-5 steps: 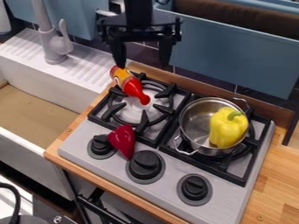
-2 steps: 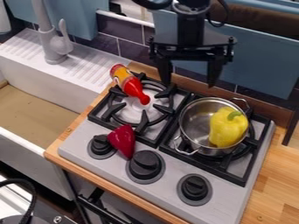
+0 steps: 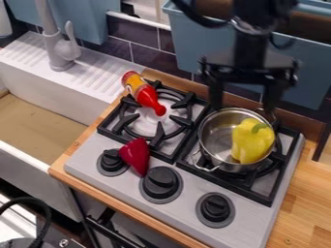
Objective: Moved a yellow fruit out from silver pot
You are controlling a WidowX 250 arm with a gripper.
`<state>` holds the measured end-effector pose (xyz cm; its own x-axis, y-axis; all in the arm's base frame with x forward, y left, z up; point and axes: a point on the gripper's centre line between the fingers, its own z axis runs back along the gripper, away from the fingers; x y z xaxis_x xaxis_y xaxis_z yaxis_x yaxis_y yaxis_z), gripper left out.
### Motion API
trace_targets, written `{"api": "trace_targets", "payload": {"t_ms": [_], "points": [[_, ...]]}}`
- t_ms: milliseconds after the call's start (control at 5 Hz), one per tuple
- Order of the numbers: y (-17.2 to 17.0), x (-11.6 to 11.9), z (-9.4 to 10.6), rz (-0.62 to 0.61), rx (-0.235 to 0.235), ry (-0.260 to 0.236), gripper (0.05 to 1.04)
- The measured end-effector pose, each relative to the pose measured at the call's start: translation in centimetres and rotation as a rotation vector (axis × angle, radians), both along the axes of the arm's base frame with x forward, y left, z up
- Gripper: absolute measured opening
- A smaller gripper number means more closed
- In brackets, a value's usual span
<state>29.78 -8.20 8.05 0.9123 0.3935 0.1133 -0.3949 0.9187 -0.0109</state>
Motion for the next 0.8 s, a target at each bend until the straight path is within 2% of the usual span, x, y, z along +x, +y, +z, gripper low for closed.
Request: {"api": "trace_targets", "payload": {"t_ms": [400,800], "points": [[-1.4,0.2,-1.0,0.012,0.047,-0.027,0.994],[-1.4,0.2,-2.1,0.021,0.071,-0.013,0.994]]}}
